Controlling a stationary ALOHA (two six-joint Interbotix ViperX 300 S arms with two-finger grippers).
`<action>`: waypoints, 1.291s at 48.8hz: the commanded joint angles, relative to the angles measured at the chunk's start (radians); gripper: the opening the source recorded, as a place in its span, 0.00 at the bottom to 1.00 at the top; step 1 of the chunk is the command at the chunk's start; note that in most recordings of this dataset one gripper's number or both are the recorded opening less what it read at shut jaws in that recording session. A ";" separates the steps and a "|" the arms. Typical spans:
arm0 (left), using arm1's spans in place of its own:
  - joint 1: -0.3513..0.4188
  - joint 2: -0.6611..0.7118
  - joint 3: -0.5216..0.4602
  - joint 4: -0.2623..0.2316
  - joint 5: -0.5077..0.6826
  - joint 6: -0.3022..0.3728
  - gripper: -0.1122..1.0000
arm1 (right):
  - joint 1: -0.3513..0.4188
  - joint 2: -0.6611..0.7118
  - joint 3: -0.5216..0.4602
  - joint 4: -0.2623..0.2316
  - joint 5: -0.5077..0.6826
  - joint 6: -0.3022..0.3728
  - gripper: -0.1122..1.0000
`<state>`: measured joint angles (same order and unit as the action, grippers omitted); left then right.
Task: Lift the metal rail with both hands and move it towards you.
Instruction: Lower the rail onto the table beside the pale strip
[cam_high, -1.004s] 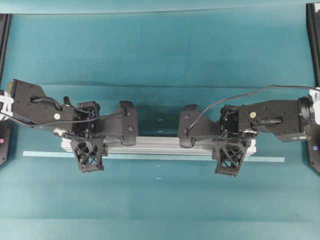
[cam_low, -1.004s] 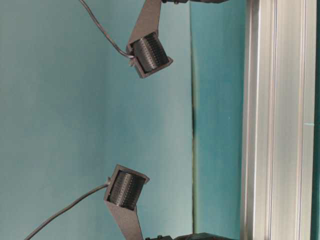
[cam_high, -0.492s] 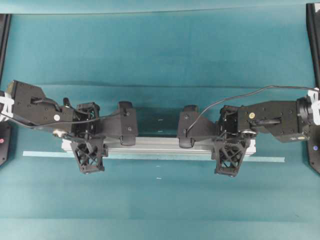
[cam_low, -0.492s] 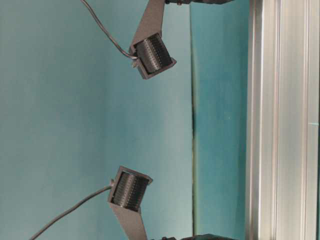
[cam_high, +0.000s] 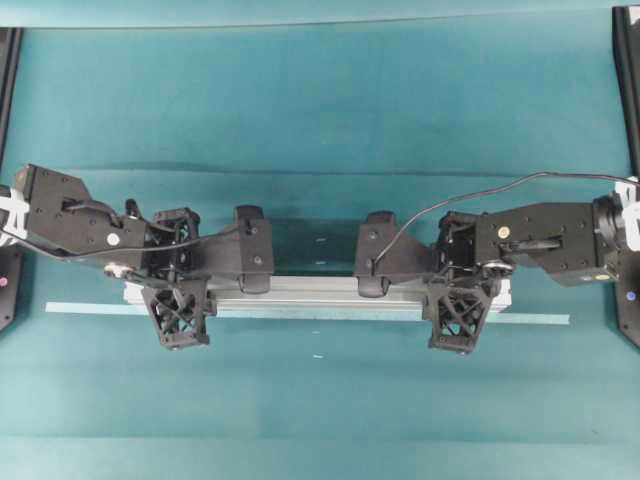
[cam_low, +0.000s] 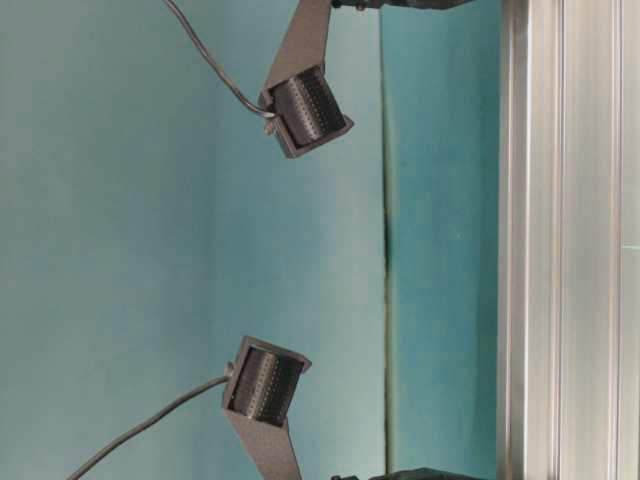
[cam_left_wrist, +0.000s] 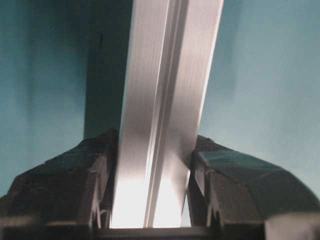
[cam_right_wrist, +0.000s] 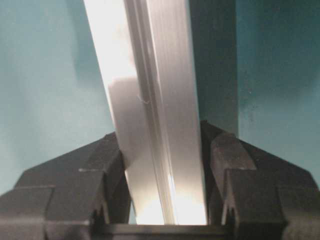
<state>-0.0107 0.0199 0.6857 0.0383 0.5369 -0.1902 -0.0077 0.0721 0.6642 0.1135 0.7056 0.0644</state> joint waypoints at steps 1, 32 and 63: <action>0.011 -0.003 -0.009 -0.003 -0.058 -0.012 0.38 | -0.003 0.009 -0.008 0.012 -0.034 0.015 0.48; 0.021 -0.009 0.012 -0.003 -0.126 0.066 0.38 | -0.005 0.014 0.012 0.011 -0.054 0.017 0.47; 0.025 -0.012 0.025 -0.003 -0.127 0.066 0.42 | -0.006 0.014 0.014 0.012 -0.055 0.092 0.93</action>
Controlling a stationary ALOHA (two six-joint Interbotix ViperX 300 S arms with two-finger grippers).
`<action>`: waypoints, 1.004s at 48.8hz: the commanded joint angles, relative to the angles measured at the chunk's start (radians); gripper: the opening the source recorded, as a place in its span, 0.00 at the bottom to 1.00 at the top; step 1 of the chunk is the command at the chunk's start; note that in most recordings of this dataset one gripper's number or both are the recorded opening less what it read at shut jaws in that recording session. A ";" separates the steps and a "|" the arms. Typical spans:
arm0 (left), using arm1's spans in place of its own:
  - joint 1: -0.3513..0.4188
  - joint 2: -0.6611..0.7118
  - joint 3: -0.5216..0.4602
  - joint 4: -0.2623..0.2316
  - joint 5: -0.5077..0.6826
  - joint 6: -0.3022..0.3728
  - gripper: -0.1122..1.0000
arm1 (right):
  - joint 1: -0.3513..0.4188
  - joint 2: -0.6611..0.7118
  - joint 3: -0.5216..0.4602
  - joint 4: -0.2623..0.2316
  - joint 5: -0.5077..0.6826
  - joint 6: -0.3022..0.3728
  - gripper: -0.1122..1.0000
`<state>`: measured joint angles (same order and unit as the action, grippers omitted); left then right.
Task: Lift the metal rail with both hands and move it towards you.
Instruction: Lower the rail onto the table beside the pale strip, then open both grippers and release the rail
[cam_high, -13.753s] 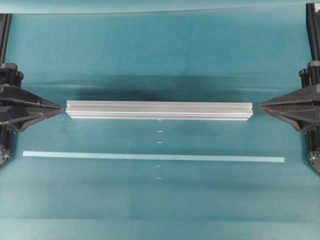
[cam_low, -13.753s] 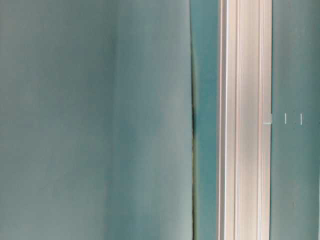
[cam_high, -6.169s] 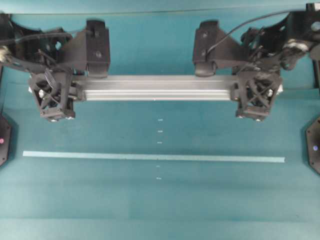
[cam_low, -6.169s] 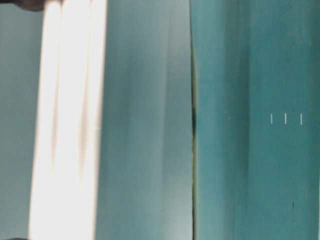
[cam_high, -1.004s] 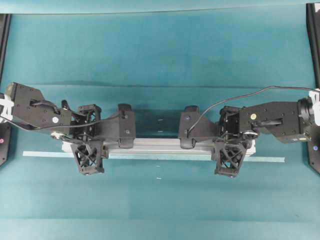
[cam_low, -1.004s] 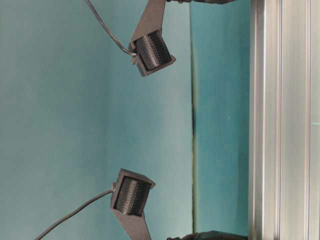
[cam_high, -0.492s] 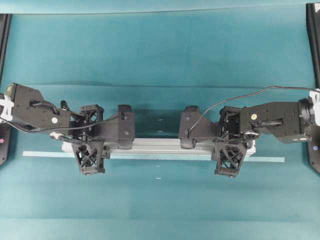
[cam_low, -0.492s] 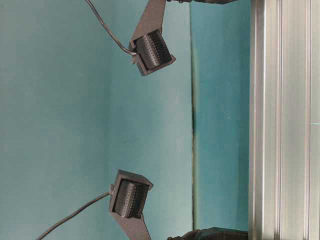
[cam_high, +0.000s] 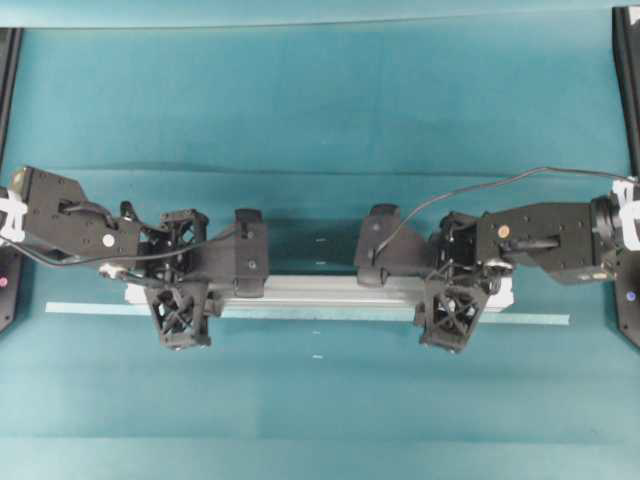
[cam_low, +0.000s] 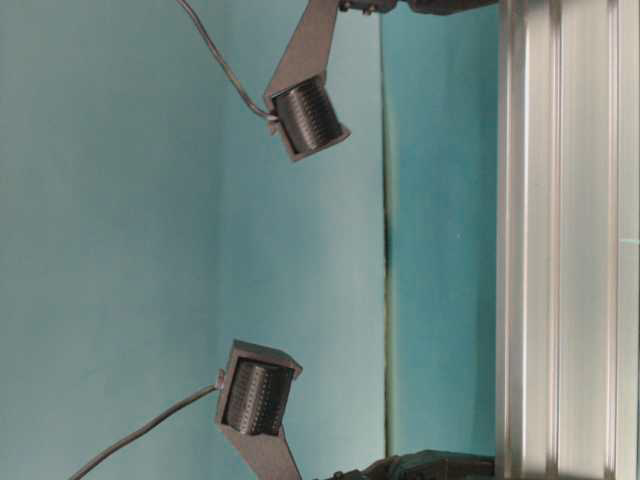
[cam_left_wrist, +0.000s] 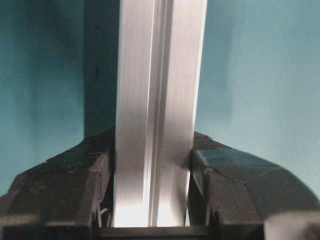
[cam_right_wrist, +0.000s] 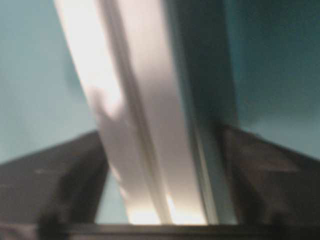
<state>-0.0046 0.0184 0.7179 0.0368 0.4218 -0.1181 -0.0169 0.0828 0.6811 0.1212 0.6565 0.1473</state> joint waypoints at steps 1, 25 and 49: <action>0.018 -0.009 -0.008 -0.002 -0.012 -0.006 0.48 | 0.002 0.003 -0.003 0.005 -0.006 0.014 0.93; 0.018 -0.044 0.005 -0.002 0.008 0.063 0.98 | 0.006 0.005 -0.009 0.012 -0.012 0.020 0.95; 0.017 -0.233 -0.054 -0.002 0.169 0.112 0.98 | -0.015 -0.178 -0.020 0.005 -0.015 0.020 0.99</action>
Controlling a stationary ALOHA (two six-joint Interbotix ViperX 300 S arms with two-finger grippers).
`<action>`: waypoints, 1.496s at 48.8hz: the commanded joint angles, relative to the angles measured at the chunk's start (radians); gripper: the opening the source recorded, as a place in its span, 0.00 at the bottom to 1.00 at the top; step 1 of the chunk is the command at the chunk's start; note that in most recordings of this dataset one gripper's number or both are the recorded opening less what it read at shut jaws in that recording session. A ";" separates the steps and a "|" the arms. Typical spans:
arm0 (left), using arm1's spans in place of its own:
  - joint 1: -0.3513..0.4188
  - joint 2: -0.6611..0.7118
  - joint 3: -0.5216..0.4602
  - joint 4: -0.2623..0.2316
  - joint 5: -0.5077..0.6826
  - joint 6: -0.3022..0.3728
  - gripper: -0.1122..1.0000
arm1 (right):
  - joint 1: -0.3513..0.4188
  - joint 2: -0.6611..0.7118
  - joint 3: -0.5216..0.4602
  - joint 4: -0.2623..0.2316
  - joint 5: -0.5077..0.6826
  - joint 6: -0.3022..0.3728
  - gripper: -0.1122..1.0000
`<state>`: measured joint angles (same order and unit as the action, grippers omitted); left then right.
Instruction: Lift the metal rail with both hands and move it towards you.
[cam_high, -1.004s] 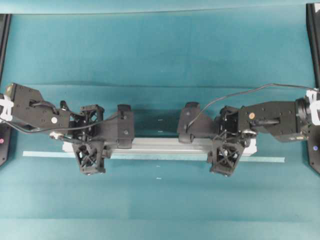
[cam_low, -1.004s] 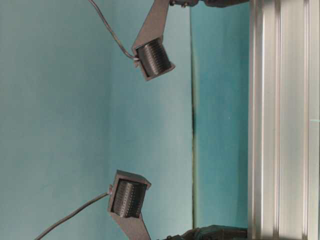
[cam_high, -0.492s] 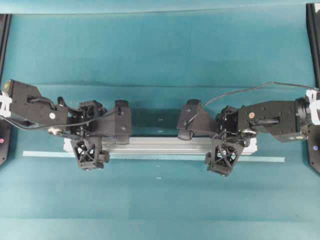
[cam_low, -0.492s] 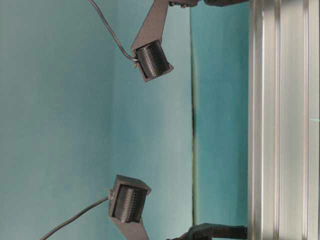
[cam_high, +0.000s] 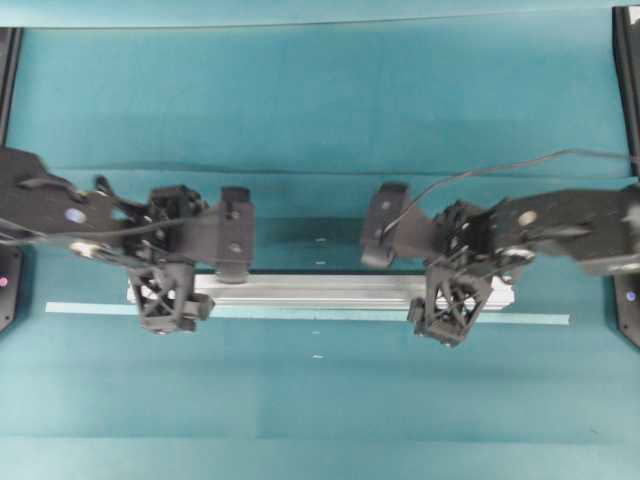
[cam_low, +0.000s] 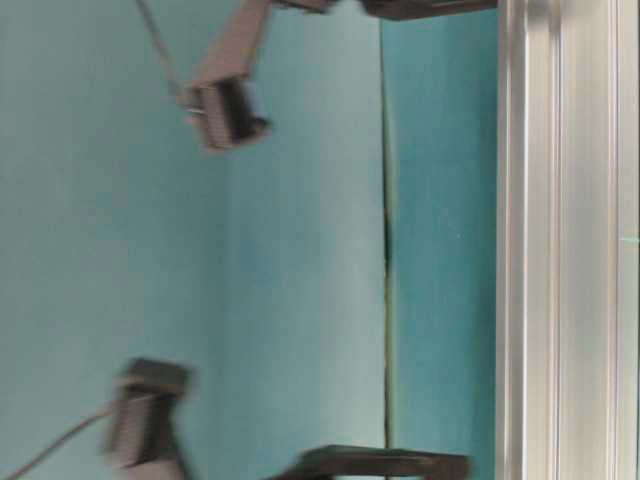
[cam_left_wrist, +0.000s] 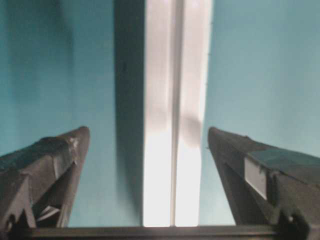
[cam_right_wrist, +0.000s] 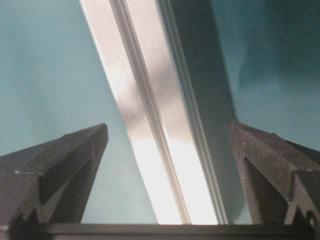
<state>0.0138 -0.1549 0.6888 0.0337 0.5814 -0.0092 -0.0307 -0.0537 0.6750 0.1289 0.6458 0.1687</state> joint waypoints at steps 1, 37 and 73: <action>0.000 -0.075 -0.025 0.002 0.009 0.005 0.98 | -0.002 -0.054 -0.017 -0.003 -0.006 0.000 0.99; -0.009 -0.460 0.127 0.002 -0.242 0.005 0.98 | -0.018 -0.466 0.081 -0.069 -0.150 -0.009 0.99; -0.009 -0.782 0.190 0.002 -0.256 -0.009 0.95 | -0.040 -0.957 0.287 -0.071 -0.348 0.005 0.99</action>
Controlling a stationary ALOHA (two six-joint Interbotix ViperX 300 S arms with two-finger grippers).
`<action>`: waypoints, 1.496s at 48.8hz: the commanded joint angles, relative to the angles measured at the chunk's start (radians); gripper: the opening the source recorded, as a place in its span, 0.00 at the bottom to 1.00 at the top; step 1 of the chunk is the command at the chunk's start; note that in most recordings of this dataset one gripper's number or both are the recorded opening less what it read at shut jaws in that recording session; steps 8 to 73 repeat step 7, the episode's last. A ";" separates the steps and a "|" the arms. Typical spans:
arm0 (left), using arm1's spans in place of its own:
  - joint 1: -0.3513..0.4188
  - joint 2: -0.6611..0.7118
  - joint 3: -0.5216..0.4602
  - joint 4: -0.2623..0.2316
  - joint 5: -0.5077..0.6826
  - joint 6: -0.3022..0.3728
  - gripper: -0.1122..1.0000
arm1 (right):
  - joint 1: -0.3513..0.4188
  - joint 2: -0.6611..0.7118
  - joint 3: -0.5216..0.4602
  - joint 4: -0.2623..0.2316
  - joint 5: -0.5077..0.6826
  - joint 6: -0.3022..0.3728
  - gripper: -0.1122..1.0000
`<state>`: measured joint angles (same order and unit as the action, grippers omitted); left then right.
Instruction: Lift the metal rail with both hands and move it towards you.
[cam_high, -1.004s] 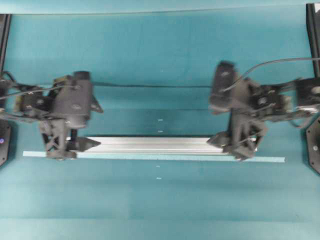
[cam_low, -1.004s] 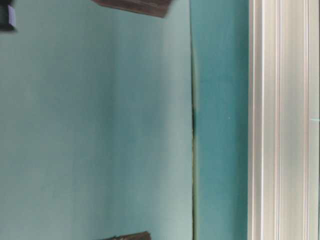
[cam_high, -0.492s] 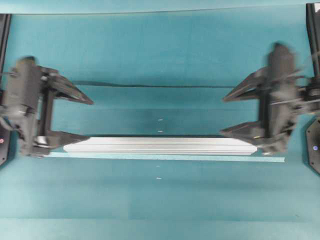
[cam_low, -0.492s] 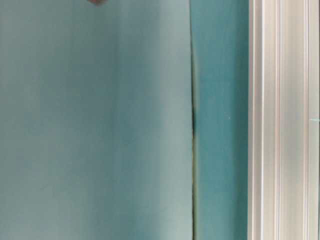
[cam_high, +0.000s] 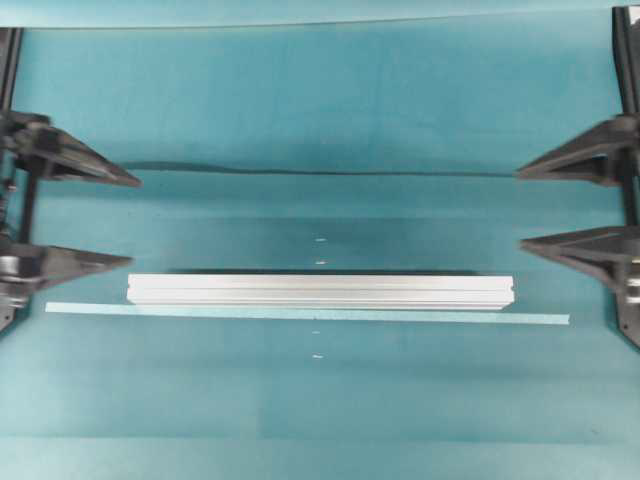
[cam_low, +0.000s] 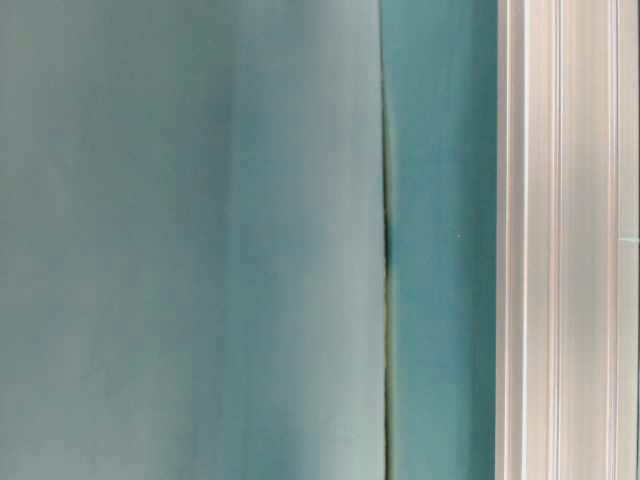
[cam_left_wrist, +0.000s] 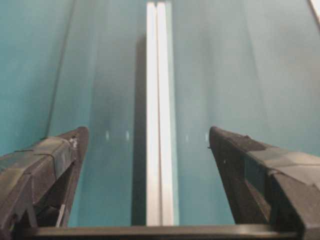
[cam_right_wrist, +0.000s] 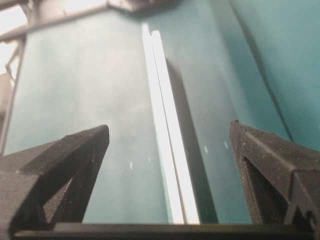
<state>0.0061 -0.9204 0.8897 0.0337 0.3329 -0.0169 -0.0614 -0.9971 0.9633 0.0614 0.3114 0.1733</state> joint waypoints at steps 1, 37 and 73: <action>-0.002 -0.023 -0.011 0.002 -0.009 -0.002 0.95 | -0.012 -0.018 -0.002 -0.003 -0.014 0.002 0.99; -0.002 -0.043 -0.009 0.002 -0.009 -0.002 0.95 | -0.025 -0.026 0.002 -0.003 -0.012 0.000 0.99; -0.002 -0.043 -0.009 0.002 -0.009 -0.002 0.95 | -0.025 -0.026 0.002 -0.003 -0.012 0.000 0.99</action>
